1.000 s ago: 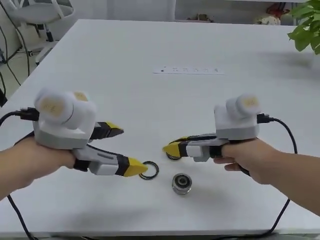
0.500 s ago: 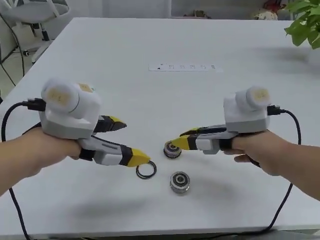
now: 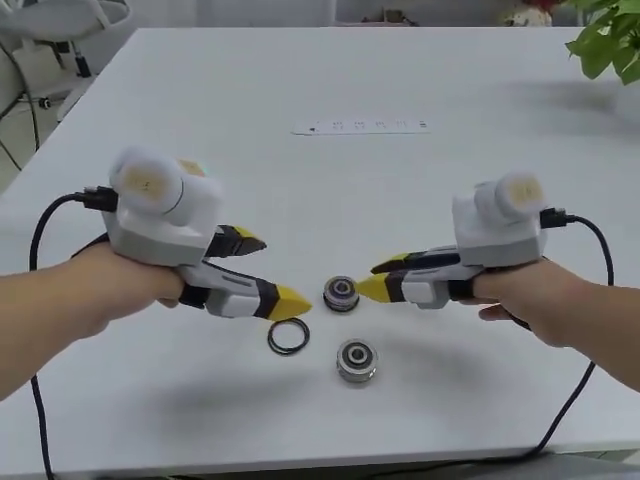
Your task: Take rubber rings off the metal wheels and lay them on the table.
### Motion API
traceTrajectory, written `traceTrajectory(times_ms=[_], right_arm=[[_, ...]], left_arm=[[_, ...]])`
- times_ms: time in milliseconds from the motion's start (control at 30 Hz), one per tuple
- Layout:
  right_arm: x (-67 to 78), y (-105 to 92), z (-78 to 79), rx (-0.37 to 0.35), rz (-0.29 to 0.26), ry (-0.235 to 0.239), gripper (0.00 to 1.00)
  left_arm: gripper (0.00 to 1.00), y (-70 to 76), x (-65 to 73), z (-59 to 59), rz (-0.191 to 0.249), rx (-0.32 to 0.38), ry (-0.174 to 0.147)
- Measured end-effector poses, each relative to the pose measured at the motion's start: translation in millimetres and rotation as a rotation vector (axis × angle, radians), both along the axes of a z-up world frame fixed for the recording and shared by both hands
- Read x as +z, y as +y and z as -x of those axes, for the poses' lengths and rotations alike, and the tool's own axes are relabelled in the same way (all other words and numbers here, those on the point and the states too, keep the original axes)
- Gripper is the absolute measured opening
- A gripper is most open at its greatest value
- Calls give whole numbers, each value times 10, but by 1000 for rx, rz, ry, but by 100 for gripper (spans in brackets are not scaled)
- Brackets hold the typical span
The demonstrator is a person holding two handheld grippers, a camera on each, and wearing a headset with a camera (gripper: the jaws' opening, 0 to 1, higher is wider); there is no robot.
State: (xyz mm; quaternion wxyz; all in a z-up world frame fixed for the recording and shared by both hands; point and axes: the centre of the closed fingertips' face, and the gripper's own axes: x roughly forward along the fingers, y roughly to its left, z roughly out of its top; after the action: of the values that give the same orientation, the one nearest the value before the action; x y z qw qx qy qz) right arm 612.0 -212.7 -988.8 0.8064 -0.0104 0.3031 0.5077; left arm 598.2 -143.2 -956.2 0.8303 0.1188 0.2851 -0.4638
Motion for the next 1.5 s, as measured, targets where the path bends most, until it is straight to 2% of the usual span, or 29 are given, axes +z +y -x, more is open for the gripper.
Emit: traceTrajectory(times_ms=[400,867,1500], right_arm=[[-134,-22,30,32,33,-24,25],[-254,39,24,63,41,-39,22],[-301,87,36,70,47,-64,13]], left_arm=[[60,-102,-90,-40,-10,-12,9],[54,-243,-201,-69,-14,-23,14],[42,-425,-349,-148,-25,-35,19]])
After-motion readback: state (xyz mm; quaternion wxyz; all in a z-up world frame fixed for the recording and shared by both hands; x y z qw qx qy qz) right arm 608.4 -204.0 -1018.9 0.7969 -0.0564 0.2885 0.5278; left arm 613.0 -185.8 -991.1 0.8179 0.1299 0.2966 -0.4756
